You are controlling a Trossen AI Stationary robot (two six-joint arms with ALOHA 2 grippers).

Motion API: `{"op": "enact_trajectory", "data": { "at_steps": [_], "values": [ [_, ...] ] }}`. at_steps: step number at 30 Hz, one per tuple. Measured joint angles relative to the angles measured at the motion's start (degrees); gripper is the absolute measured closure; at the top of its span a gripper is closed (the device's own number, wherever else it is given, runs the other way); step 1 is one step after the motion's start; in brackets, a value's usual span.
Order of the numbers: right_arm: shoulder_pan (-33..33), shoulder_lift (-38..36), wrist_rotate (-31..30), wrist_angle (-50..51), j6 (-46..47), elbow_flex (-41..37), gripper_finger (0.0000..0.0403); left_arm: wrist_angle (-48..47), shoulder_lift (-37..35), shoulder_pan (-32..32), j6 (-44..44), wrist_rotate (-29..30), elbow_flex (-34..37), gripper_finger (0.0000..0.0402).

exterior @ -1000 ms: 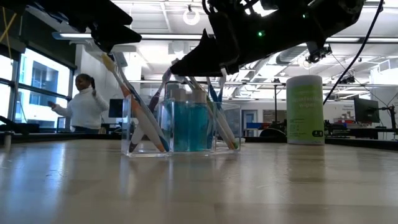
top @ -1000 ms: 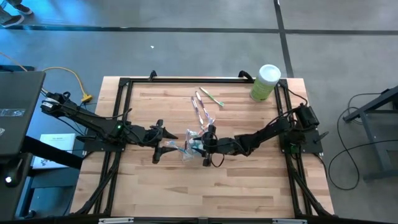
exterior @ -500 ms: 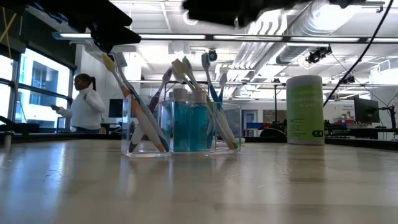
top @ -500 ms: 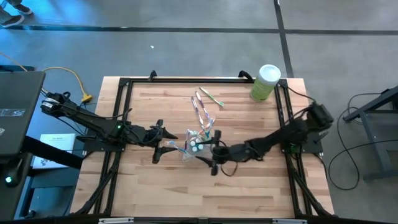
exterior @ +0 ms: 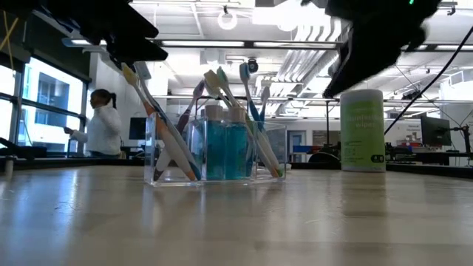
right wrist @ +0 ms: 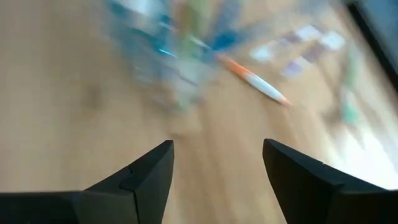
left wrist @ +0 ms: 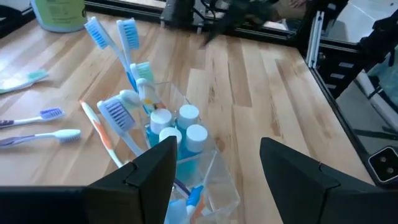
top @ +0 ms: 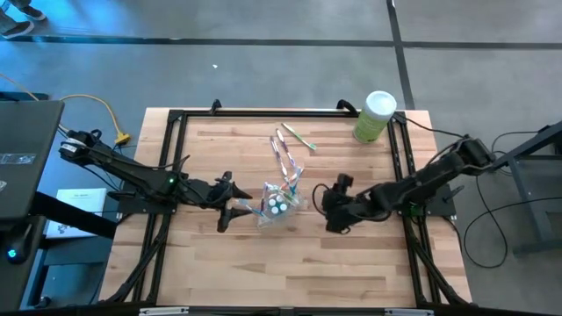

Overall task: Pick & Place toothbrushing station
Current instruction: Put the green toothbrush into the transparent organizer

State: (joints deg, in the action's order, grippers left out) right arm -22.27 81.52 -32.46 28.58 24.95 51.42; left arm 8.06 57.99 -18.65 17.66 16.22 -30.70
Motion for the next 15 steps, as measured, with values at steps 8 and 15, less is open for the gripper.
{"op": "enact_trajectory", "data": {
  "at_steps": [8,15],
  "values": [
    [9.4,4.3,-3.9,-8.0,-2.2,-7.3,0.0165,2.5,2.5,0.0,-0.2,0.0,0.0,0.0175],
    [23.6,5.2,-1.6,-34.5,-11.9,-17.8,0.0165,3.2,2.6,0.0,-0.4,0.0,0.0,0.0175]
  ]
}}
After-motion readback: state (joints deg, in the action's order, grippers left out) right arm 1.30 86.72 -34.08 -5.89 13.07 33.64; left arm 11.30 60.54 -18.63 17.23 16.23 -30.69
